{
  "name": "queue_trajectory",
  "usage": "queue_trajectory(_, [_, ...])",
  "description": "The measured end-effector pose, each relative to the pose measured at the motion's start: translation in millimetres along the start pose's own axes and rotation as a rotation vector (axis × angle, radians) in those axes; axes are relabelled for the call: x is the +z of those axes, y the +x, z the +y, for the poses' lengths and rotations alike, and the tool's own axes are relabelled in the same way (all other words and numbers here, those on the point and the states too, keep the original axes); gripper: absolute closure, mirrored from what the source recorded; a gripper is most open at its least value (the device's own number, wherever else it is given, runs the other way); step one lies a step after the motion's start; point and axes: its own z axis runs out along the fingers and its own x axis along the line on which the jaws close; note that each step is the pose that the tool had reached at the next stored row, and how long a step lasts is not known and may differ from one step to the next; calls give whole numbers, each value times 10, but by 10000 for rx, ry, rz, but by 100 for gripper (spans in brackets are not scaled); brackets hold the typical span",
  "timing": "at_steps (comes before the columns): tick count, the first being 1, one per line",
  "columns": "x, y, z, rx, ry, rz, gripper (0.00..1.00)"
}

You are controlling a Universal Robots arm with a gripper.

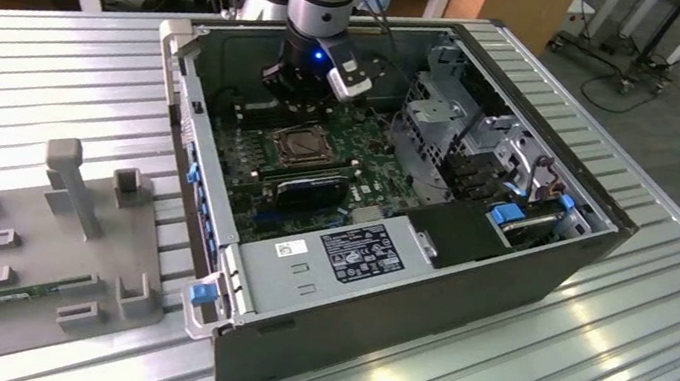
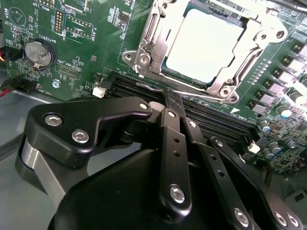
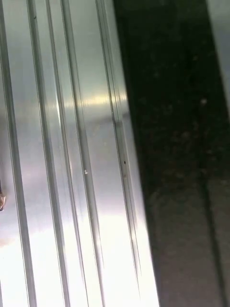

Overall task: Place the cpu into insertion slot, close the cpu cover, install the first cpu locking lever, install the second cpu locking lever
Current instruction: 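Install the first cpu locking lever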

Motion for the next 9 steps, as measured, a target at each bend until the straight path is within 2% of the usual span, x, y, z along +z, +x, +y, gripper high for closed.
queue_trajectory(9, [4,-2,-13,8,1,0,89])
